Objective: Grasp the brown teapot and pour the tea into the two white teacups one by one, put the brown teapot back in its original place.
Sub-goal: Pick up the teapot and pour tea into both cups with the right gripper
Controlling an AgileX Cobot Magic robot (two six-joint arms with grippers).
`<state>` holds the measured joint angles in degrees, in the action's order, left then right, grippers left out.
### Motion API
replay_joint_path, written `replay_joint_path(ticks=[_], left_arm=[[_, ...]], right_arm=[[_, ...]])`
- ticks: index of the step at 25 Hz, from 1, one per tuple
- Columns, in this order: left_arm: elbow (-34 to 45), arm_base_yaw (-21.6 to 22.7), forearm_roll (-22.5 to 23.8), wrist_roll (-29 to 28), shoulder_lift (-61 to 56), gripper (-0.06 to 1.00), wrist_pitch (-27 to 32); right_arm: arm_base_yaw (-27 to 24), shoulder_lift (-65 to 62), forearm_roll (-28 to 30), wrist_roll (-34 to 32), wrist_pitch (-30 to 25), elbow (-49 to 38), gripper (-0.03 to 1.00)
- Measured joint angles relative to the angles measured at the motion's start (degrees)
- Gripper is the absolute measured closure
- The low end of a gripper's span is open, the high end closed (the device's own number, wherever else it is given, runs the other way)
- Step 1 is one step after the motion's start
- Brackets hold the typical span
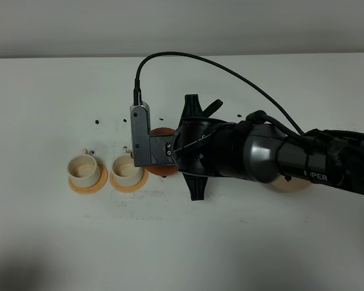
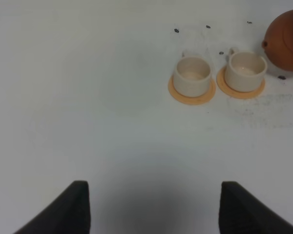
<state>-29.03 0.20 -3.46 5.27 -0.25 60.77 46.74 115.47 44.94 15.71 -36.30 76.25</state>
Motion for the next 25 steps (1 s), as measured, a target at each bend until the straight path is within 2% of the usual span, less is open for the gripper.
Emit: replay_joint_path(ticks=[25], left_arm=[[0.0, 0.0, 0.0, 0.0, 0.0, 0.36, 0.0]], right_arm=[[0.0, 2.4, 9.1, -0.1, 0.8, 1.1, 0.85]])
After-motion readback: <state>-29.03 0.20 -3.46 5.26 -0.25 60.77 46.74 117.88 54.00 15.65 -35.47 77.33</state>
